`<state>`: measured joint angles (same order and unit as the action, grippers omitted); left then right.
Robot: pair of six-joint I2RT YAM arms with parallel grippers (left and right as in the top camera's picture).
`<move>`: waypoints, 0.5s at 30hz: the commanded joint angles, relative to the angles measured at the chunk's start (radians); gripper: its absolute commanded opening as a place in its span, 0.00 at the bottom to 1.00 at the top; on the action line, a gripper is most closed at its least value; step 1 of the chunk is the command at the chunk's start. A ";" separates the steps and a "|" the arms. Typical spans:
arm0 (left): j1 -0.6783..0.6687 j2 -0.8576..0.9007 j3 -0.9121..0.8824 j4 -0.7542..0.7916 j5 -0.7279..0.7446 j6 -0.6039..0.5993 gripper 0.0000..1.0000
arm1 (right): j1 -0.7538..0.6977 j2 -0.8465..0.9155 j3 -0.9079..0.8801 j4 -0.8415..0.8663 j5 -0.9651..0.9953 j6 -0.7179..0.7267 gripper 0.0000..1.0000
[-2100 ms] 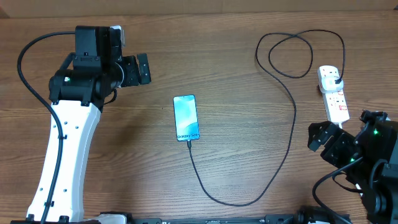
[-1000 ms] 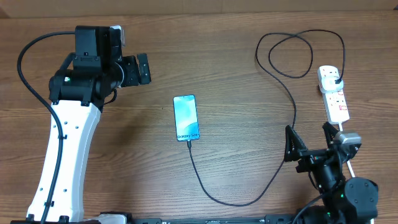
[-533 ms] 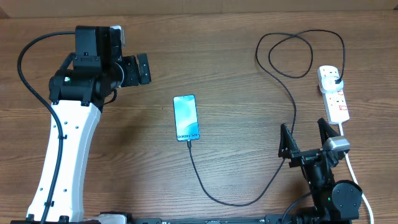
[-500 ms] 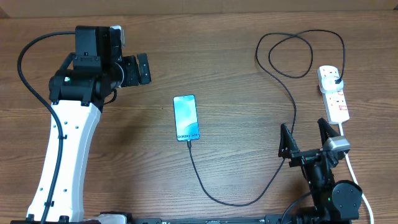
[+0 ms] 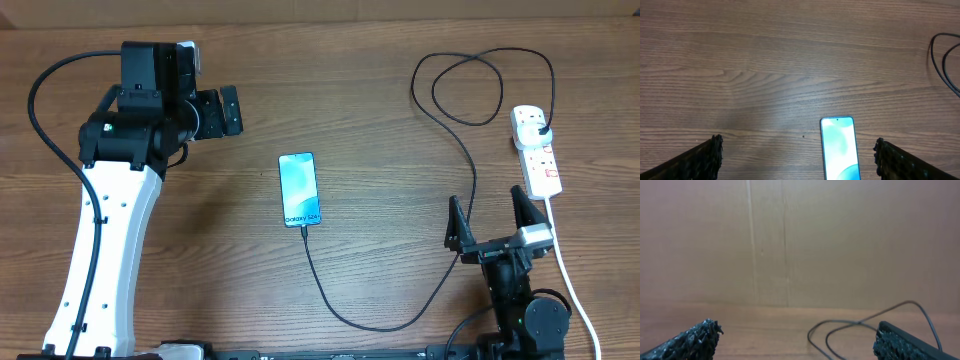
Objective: Plug charger to phone and switch on socket
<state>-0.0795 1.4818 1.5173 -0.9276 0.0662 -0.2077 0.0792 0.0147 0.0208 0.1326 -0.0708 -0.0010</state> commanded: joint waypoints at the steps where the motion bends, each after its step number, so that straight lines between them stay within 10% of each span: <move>1: -0.004 0.005 -0.001 0.000 -0.011 -0.002 1.00 | 0.004 -0.012 -0.013 -0.002 0.016 -0.025 1.00; 15: -0.004 0.005 -0.001 0.000 -0.011 -0.002 1.00 | 0.004 -0.012 -0.013 -0.218 0.043 -0.079 1.00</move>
<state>-0.0795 1.4818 1.5173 -0.9279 0.0662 -0.2077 0.0792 0.0139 0.0185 -0.0891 -0.0620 -0.0673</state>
